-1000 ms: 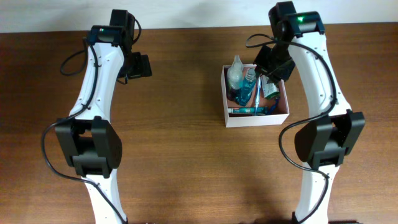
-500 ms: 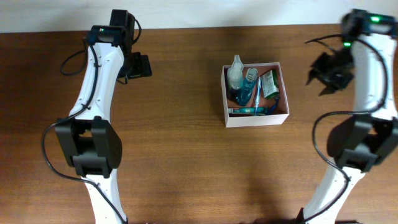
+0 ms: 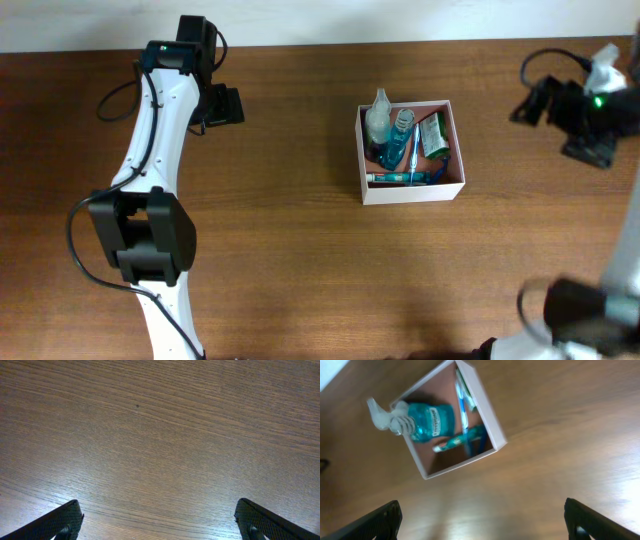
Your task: Pack container
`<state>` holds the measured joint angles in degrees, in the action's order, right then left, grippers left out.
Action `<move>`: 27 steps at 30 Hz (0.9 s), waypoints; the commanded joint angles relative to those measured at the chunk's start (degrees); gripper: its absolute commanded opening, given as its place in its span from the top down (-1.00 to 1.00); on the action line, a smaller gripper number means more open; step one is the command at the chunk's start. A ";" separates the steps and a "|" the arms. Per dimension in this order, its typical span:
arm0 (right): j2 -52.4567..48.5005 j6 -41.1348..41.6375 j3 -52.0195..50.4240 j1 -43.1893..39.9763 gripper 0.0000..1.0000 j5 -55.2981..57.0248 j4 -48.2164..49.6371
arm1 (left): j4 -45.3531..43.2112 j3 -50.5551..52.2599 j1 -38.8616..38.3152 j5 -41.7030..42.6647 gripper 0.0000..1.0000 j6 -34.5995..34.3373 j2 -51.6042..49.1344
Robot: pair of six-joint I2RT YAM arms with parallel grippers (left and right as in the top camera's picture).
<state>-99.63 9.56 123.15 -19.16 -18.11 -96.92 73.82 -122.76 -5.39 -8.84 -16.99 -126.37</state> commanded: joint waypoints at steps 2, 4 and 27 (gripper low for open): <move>12.28 -2.49 -9.16 -0.42 -0.97 10.49 -0.42 | -0.11 0.15 0.15 0.02 -0.99 -0.55 0.59; 18.80 -2.49 -14.25 -0.35 -0.97 10.40 -0.42 | -0.11 0.15 0.15 0.02 -0.99 -0.55 0.59; 40.06 -2.49 -33.42 -0.33 -0.97 9.57 -0.39 | -0.09 0.15 0.15 0.02 -0.99 -0.55 0.59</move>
<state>-58.83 7.49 90.19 -19.20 -9.23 -96.99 73.84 -122.76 -5.39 -8.84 -16.99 -126.37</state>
